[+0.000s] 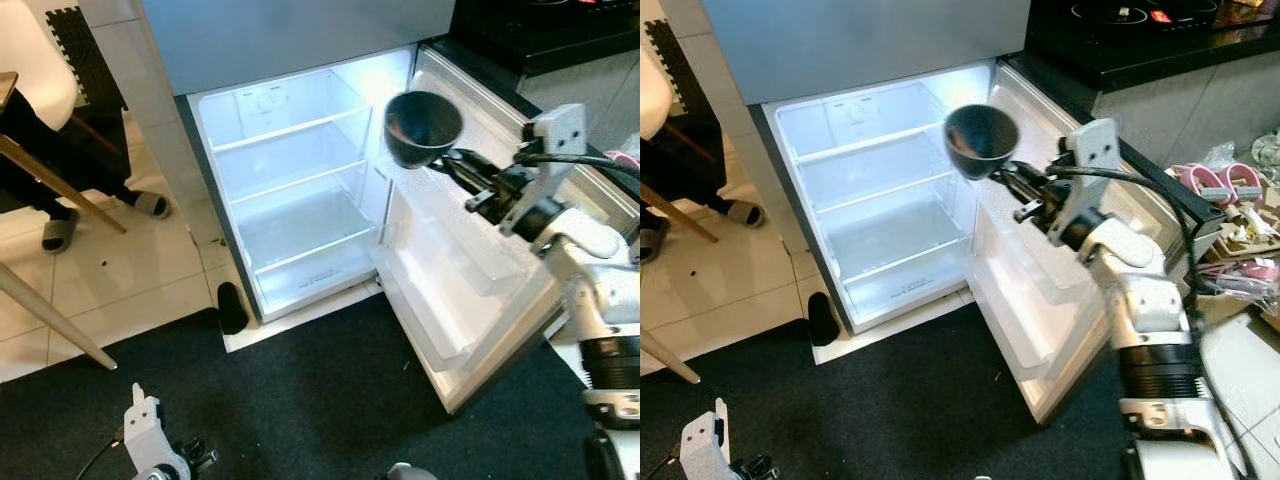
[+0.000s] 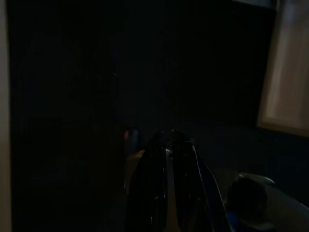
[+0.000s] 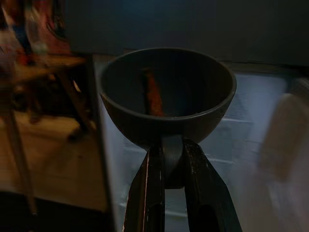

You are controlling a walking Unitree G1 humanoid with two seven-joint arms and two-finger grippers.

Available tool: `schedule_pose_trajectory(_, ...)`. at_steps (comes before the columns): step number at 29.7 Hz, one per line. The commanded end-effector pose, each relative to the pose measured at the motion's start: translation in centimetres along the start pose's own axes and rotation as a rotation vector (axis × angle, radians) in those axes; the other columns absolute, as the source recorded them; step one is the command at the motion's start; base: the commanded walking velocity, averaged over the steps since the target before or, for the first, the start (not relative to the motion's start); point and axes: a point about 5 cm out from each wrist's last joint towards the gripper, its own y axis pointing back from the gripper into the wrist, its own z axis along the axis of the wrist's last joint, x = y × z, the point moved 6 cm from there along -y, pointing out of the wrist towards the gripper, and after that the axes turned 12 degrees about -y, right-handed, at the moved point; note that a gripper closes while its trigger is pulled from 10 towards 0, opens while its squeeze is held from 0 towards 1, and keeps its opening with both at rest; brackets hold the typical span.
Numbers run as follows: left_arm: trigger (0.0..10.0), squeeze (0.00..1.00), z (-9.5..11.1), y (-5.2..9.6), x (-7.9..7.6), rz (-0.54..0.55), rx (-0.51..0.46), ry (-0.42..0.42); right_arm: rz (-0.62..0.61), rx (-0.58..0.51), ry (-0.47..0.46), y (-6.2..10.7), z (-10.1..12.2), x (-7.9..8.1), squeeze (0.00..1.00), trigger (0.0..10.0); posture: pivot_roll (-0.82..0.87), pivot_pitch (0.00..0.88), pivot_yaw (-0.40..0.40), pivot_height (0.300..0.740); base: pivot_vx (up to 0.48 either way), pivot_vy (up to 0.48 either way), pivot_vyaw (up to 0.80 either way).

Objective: Restocking fridge

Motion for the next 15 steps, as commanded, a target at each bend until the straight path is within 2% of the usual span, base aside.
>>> schedule_pose_trajectory(1, 10.0, 0.0, -0.7, -0.1, -0.3, 0.005, 0.014, -0.009, -0.002, -0.007, -0.012, -0.1, -0.2, 0.0, 0.0, 10.0, -0.08, 0.053, 0.04, 0.74, 0.0, 0.0, 0.0)
schedule_pose_trajectory(2, 10.0, 0.0, -0.7, -0.1, -0.3, 0.008, 0.013, -0.012, 0.0, -0.005, -0.024, -0.3, -0.5, 0.2, 0.0, 10.0, -0.08, 0.053, 0.04, 0.74, 0.0, 0.0, 0.0)
schedule_pose_trajectory(3, 10.0, 0.0, -0.7, -0.1, -0.2, 0.016, 0.011, -0.024, 0.011, 0.021, -0.035, -0.8, -2.0, 0.9, 0.0, 10.0, -0.07, 0.046, 0.037, 0.74, 0.0, 0.0, 0.0)
schedule_pose_trajectory(5, 10.0, 0.0, -0.7, -0.1, -0.2, 0.016, 0.011, -0.024, 0.011, 0.021, -0.035, -0.8, -2.0, 0.9, 0.0, 10.0, -0.07, 0.046, 0.037, 0.74, 0.0, 0.0, 0.0)
schedule_pose_trajectory(6, 10.0, 0.0, -0.7, -0.1, -0.2, 0.022, 0.007, -0.03, 0.018, 0.043, -0.036, -1.3, -3.3, 1.5, 0.0, 10.0, -0.06, 0.038, 0.037, 0.74, 0.0, 0.0, 0.0)
schedule_pose_trajectory(7, 10.0, 0.0, -0.7, -0.1, -0.2, 0.022, 0.007, -0.03, 0.018, 0.043, -0.036, -1.3, -3.3, 1.5, 0.0, 10.0, -0.06, 0.038, 0.037, 0.74, 0.0, 0.0, 0.0)
schedule_pose_trajectory(9, 10.0, 0.0, -0.9, 0.0, 0.1, 0.039, 0.005, -0.021, 0.028, 0.081, -0.041, -2.0, -5.4, 2.5, 0.0, 10.0, -0.06, 0.031, 0.035, 0.74, 0.0, 0.0, 0.0)
schedule_pose_trajectory(15, 10.0, 0.0, -1.1, 0.0, -0.1, 0.038, 0.0, -0.041, 0.022, 0.135, -0.05, -2.1, -7.6, 2.6, 0.0, 10.0, -0.02, 0.036, 0.006, 0.74, 0.0, 0.0, 0.0)
